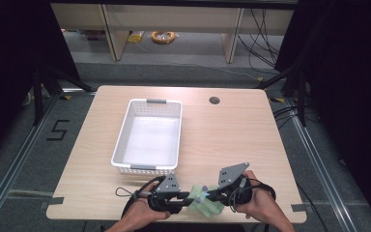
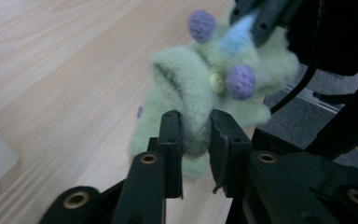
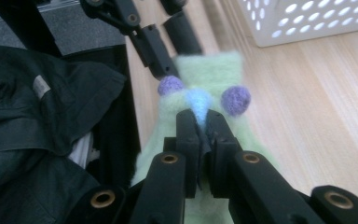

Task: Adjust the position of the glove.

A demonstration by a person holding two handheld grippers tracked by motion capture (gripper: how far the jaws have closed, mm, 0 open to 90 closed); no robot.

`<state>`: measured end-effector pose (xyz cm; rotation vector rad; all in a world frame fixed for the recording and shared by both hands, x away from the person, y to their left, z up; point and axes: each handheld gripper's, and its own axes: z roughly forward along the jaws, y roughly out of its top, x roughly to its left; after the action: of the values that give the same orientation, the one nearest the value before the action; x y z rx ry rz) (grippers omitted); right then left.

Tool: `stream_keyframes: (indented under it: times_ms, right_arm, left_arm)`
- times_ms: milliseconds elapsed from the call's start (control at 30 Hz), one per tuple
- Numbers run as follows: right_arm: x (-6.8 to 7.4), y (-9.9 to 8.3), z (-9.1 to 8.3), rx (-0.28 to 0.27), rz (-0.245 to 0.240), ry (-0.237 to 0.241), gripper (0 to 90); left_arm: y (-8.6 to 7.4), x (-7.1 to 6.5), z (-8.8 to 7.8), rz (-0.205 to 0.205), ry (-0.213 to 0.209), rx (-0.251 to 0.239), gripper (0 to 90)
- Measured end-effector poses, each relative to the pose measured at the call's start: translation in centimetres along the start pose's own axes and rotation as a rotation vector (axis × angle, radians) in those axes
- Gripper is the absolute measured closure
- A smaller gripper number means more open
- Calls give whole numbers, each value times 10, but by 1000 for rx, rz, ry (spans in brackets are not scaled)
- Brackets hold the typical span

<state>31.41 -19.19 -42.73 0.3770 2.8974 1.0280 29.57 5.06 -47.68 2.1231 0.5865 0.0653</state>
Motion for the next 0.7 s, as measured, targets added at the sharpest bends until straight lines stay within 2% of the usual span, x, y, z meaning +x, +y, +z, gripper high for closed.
stream_keyframes:
  times_ms: [33, 133, 167, 200, 233, 267, 333, 567, 600, 633, 667, 700]
  right_arm:
    - [-2, 0, 0, 4, 7, 0, 863]
    - [-5, 3, 1, 23, 19, -8, 864]
    - [-8, 5, 2, 23, -4, -1, 864]
    - [-9, 6, 3, 28, -2, -1, 864]
    - [-11, 8, 3, 34, 0, -1, 864]
    - [-14, 9, 3, 40, -7, -3, 864]
    - [-19, 12, 5, 53, -2, 5, 864]
    - [-35, 14, 20, 99, -11, 51, 858]
    - [-36, 13, 21, 109, 11, 59, 856]
    - [-39, 12, 24, 102, -2, 74, 854]
    - [-39, 10, 26, 108, 20, 67, 849]
    - [-40, 8, 27, 117, 26, 77, 842]
  left_arm:
    - [-1, -2, 1, -18, -4, 2, 761]
    - [-1, -3, 2, -31, -7, 5, 785]
    - [-1, -2, 3, -53, -19, 2, 790]
    - [-1, -3, 3, -81, -25, 0, 793]
    - [-2, -3, 4, -79, -26, -6, 794]
    - [-2, -1, 3, -70, -19, 10, 796]
    - [-4, -1, 5, -119, -48, -3, 796]
    - [-12, -1, 11, -137, -41, 22, 795]
    - [-14, -1, 12, -145, -40, 25, 795]
    - [-15, 1, 12, -134, -32, 43, 794]
    - [-15, -1, 13, -150, -45, 35, 793]
    - [-16, -1, 14, -145, -45, 41, 793]
